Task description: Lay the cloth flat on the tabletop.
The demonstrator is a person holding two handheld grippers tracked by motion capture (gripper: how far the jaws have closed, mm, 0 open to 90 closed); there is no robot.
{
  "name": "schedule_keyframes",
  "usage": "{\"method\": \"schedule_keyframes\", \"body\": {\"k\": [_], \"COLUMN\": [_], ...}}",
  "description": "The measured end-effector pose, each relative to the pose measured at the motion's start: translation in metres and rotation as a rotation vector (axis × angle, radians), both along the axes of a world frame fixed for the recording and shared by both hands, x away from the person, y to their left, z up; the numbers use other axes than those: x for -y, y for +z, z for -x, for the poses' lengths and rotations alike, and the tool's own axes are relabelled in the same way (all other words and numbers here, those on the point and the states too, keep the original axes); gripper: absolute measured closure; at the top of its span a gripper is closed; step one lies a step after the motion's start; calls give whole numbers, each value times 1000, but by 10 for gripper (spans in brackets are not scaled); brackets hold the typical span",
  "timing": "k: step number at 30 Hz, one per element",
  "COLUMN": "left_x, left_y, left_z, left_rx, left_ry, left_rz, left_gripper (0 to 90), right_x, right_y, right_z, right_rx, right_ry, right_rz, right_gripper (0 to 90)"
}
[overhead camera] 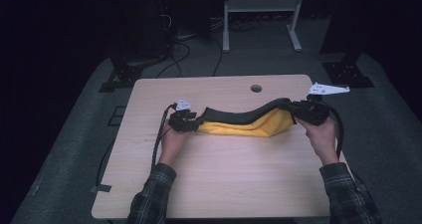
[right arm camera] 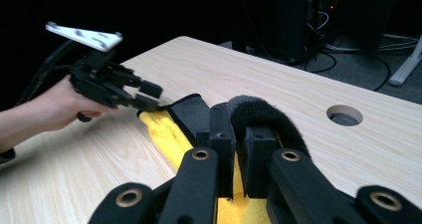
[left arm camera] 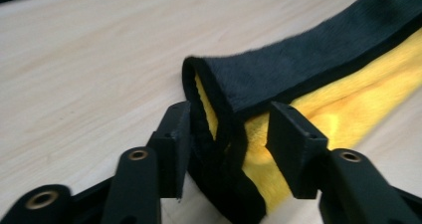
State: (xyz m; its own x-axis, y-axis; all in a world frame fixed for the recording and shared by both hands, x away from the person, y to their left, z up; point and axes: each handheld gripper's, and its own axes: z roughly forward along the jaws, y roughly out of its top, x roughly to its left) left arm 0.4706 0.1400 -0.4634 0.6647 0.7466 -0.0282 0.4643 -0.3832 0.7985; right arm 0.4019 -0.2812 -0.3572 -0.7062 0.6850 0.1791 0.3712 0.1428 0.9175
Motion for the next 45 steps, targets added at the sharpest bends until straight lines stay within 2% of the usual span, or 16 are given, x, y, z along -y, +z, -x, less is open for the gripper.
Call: {"method": "schedule_keyframes", "body": {"k": [3, 6, 9, 11, 15, 18, 21, 23, 26, 29, 33, 38, 40, 42, 43, 45], "left_x": [6, 5, 2, -3, -15, -24, -34, -39, -46, -52, -58, -59, -58, -57, -57, -59], "left_y": [-8, -11, -6, 1, 22, 39, 58, 65, 73, 76, 77, 73, 69, 63, 63, 51], "left_z": [-6, -6, -2, 0, 5, 11, 18, 21, 25, 26, 28, 29, 29, 29, 29, 28], "left_rx": [-33, -42, -35, -30, 26, 74, 118, 136, 157, 162, 148, 126, 94, 75, 75, 34], "left_ry": [5, 6, 2, 5, 22, 26, 27, 28, 32, 31, 21, -8, -28, -36, -36, -50], "left_rz": [-62, -39, -5, 34, 129, 160, 188, 185, 186, 192, 197, 174, 175, 147, 147, 137], "left_gripper": [536, 747, 817, 827, 830, 832, 833, 833, 833, 834, 832, 826, 808, 810, 810, 794], "right_x": [0, 2, 5, 7, 9, 10, 11, 11, 9, 8, 4, 1, 0, -1, -2, -4], "right_y": [-1, -1, -1, -2, -2, -3, -5, -6, -5, -4, -4, -4, -4, -6, -6, -7], "right_z": [0, 1, 2, 2, 1, 2, 2, 1, 1, 1, 1, 1, 2, 2, 3, 3], "right_rx": [1, 1, -1, 0, -1, -13, -22, -26, -24, -14, -17, -16, -16, -21, -27, -30], "right_ry": [1, -4, -10, -11, -19, -24, -28, -23, -19, -20, -12, 4, 7, 12, 14, 22], "right_rz": [1, 2, 1, 0, -3, -1, -3, -7, -11, -11, -7, 5, 10, 15, 19, 26], "right_gripper": [848, 848, 848, 848, 847, 832, 838, 838, 840, 841, 842, 842, 842, 842, 842, 842]}}
